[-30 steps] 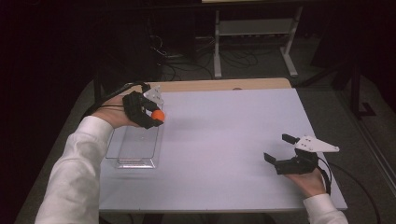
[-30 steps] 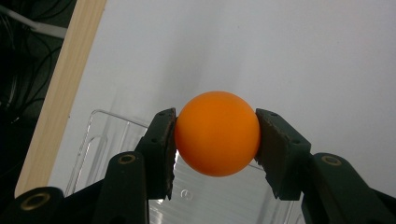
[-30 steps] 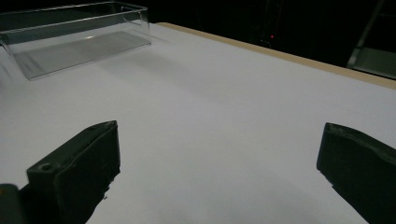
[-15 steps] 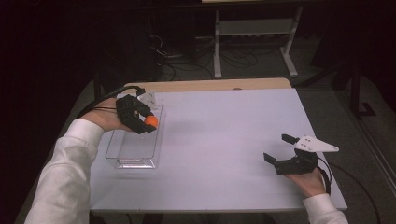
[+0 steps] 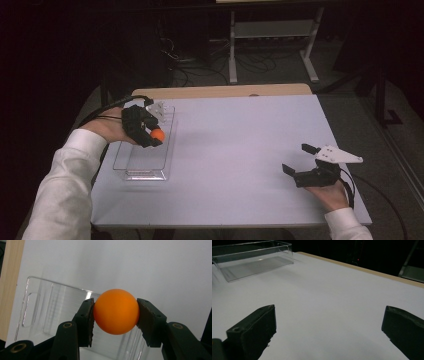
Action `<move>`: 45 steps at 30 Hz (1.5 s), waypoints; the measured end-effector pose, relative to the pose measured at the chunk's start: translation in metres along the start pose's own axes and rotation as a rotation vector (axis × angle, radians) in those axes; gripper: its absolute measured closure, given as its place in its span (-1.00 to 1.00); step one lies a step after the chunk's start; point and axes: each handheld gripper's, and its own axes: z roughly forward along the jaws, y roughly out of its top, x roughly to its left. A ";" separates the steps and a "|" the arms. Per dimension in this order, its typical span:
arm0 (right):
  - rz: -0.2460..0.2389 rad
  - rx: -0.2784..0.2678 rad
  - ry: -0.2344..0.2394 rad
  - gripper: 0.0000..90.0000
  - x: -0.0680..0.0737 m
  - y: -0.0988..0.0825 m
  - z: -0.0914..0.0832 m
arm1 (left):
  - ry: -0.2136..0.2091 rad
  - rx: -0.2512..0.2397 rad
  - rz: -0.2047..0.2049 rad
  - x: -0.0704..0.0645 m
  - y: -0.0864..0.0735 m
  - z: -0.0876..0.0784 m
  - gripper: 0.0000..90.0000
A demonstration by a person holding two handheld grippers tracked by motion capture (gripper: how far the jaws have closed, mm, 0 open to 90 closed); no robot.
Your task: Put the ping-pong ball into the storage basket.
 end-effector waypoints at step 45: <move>-0.006 -0.007 -0.008 -1.00 0.001 0.000 -0.002 | -0.074 0.082 0.033 -0.011 -0.018 0.040 0.12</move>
